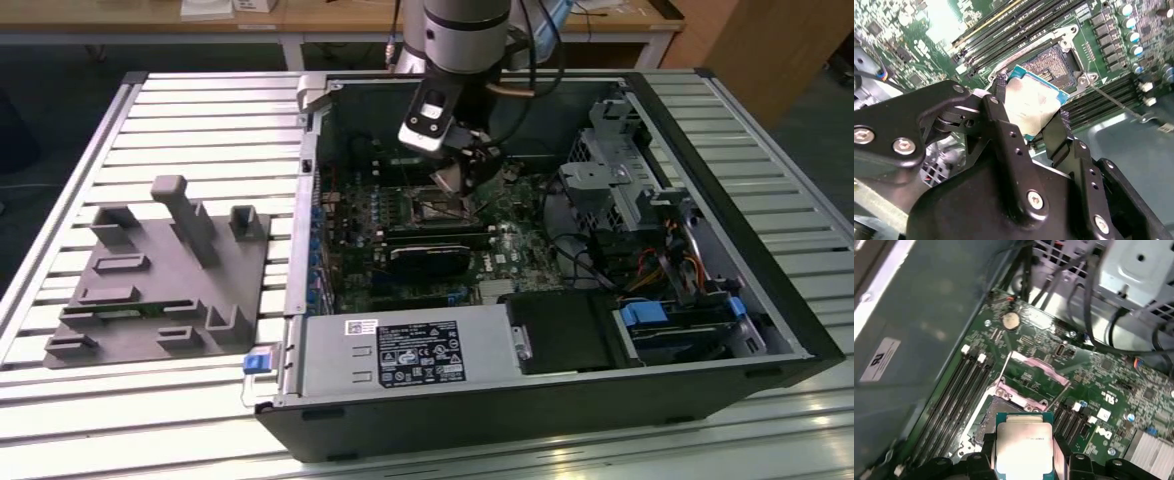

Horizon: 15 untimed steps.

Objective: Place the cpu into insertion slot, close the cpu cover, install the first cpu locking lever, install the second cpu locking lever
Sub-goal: 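Place the cpu into insertion slot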

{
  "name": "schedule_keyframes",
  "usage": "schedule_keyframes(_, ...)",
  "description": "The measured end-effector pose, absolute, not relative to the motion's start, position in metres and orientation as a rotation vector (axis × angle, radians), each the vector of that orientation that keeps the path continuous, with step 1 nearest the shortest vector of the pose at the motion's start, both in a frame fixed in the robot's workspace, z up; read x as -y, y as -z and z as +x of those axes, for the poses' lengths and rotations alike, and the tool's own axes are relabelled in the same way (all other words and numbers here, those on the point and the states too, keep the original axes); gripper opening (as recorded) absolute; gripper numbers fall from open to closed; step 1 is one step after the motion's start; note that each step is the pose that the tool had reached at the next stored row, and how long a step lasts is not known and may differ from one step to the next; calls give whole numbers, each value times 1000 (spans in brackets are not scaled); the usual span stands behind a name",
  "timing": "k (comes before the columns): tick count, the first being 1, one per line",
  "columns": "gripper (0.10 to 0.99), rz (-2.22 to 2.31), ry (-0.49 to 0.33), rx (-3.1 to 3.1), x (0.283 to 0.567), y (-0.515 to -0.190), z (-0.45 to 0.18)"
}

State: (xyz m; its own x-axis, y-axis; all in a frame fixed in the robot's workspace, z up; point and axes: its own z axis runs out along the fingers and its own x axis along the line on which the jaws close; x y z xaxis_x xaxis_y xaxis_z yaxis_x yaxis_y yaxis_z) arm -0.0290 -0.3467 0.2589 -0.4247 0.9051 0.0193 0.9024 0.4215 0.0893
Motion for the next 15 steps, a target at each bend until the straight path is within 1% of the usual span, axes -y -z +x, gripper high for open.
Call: schedule_keyframes(15,541,1998,-125,-2365,347,-255,-29)
